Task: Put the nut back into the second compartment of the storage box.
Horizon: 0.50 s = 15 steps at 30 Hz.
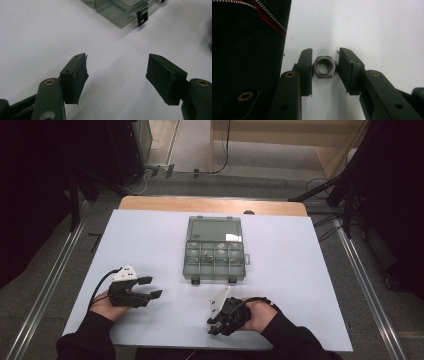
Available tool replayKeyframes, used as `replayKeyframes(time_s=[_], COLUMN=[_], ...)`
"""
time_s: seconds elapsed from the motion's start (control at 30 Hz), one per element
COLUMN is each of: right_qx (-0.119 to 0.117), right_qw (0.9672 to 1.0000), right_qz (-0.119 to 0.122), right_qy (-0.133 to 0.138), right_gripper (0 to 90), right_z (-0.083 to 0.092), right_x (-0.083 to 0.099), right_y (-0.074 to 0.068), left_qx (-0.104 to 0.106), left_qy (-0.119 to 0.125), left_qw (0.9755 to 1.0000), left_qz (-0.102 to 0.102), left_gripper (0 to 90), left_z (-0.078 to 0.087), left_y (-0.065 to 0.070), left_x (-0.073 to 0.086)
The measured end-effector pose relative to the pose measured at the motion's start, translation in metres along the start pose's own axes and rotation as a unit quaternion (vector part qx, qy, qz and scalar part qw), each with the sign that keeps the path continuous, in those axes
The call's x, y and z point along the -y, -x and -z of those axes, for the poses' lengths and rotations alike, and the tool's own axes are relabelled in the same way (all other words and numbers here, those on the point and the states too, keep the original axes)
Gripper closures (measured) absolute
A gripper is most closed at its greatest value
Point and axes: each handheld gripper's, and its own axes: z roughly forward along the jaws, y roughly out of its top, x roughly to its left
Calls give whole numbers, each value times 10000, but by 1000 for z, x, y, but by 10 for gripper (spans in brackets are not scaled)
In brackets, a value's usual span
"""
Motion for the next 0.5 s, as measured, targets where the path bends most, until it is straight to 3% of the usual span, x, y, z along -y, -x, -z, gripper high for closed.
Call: replayKeyframes(time_s=[0.23,0.5], right_qx=[-81,-129], right_qw=[9999,9999], right_qz=[90,-69], right_qy=[-32,-6], right_gripper=[680,685], right_z=[1,2], right_x=[0,-1], right_y=[3,5], left_qx=[-12,-10], left_qy=[20,13], left_qw=[10000,10000], left_qz=[-1,-6], left_gripper=[328,328], left_z=[0,0], left_y=[1,0], left_x=[0,0])
